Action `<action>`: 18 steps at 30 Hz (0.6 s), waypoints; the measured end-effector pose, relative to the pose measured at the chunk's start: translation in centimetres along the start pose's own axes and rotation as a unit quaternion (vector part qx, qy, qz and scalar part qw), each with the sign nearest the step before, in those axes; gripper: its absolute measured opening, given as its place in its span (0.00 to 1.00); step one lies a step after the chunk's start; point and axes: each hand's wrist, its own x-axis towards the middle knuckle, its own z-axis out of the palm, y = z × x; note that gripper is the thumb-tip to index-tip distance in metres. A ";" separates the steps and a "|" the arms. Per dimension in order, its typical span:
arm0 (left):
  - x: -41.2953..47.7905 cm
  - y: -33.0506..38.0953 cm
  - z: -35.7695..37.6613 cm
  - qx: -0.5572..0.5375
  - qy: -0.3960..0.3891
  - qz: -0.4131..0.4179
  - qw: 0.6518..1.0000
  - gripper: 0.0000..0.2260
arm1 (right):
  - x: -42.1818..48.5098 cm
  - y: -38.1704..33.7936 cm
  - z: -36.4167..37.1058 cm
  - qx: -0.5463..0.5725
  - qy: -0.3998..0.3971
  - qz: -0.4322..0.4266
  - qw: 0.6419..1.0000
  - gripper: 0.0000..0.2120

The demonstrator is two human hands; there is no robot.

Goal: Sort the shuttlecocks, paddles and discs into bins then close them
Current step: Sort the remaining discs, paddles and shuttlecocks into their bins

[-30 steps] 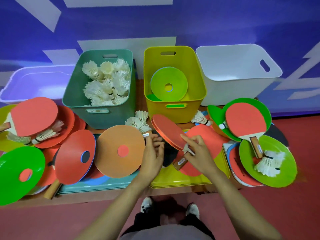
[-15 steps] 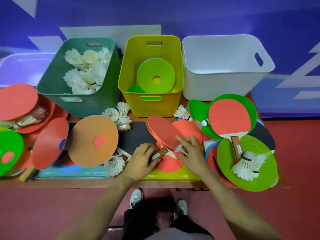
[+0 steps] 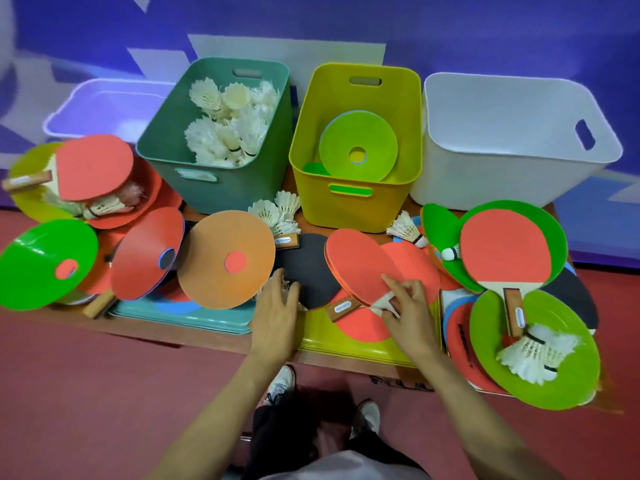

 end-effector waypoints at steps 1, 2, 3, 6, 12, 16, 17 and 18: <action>0.4 -0.2 0.4 0.037 -0.020 0.032 0.999 0.14 | 0.0 -0.1 0.0 -0.002 0.001 0.004 1.000 0.32; 1.1 -0.5 0.7 0.090 -0.034 0.057 0.994 0.15 | 0.0 -0.2 0.0 -0.003 0.002 0.006 1.000 0.32; 1.6 -0.8 0.8 0.121 -0.050 0.078 0.988 0.16 | 0.1 -0.3 0.0 -0.003 0.002 0.006 1.000 0.32; 2.5 -1.2 0.1 0.186 -0.084 0.133 0.970 0.06 | 0.0 -0.5 -0.1 -0.006 0.002 0.009 1.000 0.31; 3.2 -0.8 -1.5 0.112 -0.106 0.144 0.977 0.17 | 0.0 -0.9 -0.3 -0.006 0.015 0.015 1.000 0.30; 4.2 0.3 -2.2 0.087 -0.066 0.196 0.975 0.15 | 0.2 -0.9 -0.5 -0.004 0.031 0.010 0.999 0.30; 4.7 0.7 -2.2 0.065 -0.061 0.210 0.974 0.12 | 0.3 -0.9 -0.6 -0.007 0.032 0.015 0.999 0.30; 5.3 1.1 -2.0 0.037 -0.050 0.223 0.973 0.10 | 0.4 -1.0 -0.8 -0.009 0.032 0.020 0.999 0.30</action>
